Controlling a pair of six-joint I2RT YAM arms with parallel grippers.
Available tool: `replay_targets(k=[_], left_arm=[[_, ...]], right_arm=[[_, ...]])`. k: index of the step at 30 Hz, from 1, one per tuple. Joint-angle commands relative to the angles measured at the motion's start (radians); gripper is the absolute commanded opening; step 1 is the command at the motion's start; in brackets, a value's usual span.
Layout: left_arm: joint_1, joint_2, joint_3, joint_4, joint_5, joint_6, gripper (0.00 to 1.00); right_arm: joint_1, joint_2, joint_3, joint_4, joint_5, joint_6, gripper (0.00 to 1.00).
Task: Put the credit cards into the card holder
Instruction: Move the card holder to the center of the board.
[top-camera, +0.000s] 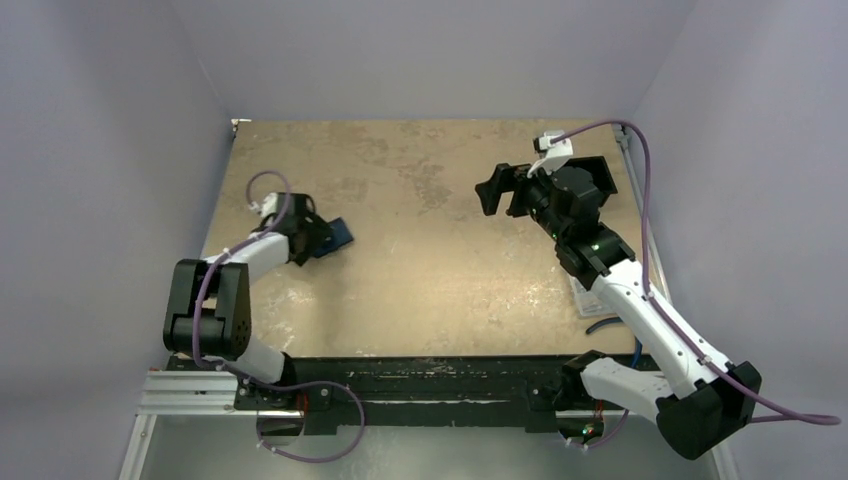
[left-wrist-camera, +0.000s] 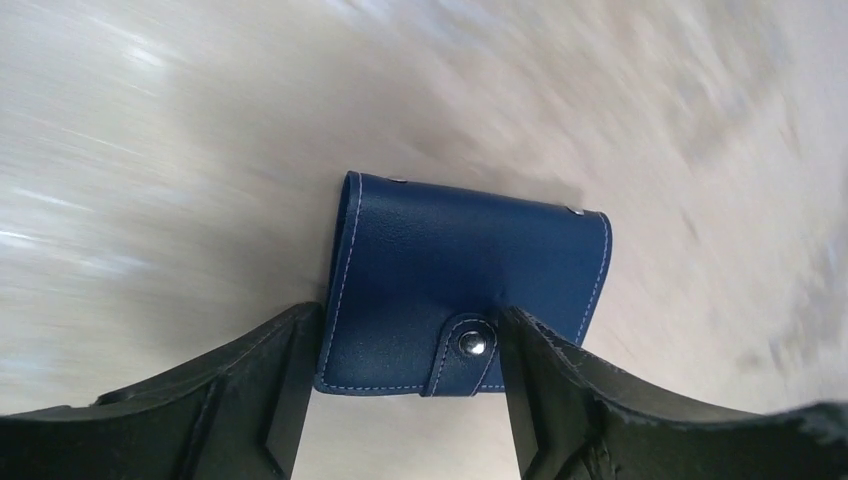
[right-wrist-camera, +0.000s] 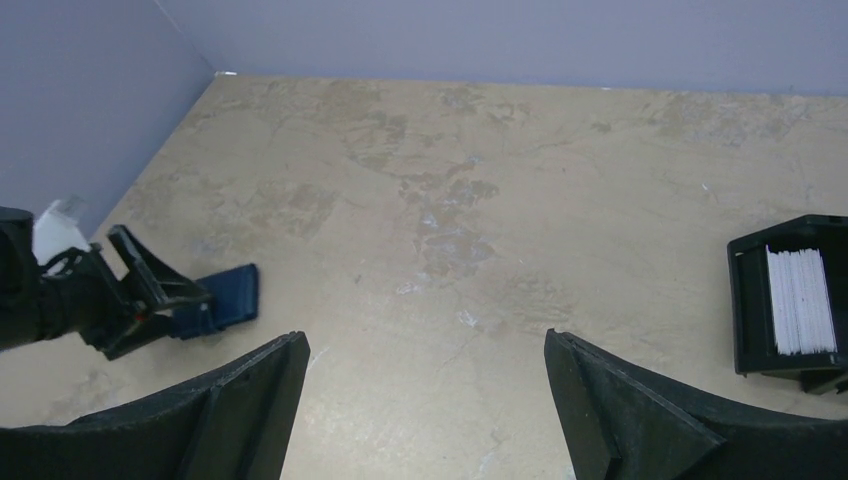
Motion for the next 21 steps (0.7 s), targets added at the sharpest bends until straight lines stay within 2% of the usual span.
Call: replay_targets(k=[1,5,8,12,14,15,17,19,21], left_arm=[[-0.252,0.119,-0.073,-0.045,0.085,-0.147,0.67],[-0.467,0.170,-0.019,-0.018,0.071,-0.235,0.67],[-0.578,0.182,0.056,-0.049,0.062,-0.229,0.70],[-0.610,0.069,0.091,-0.059,0.043,-0.144,0.77],[-0.609,-0.012,0.093,-0.058,0.030,-0.076,0.84],[-0.608,-0.051,0.100,-0.060,0.027,-0.026,0.91],[-0.600,-0.115,0.122,-0.065,0.041,0.110,0.93],[-0.594,-0.160,0.162,-0.080,0.025,0.271,0.93],[-0.581,-0.158,0.245,-0.116,0.010,0.419,0.92]], right_arm=[[0.003,0.023,-0.027,0.013,-0.027,0.014,0.99],[0.003,0.069,-0.069,-0.004,-0.076,0.031,0.99],[0.003,0.101,-0.117,0.011,-0.159,0.063,0.99],[0.002,0.142,-0.200,0.091,-0.310,0.153,0.99],[0.001,0.165,-0.227,0.120,-0.343,0.183,0.99],[0.000,0.176,-0.238,0.129,-0.359,0.202,0.99],[-0.015,0.206,-0.244,0.131,-0.382,0.243,0.99],[-0.047,0.250,-0.249,0.176,-0.466,0.298,0.89],[-0.076,0.314,-0.255,0.222,-0.555,0.381,0.73]])
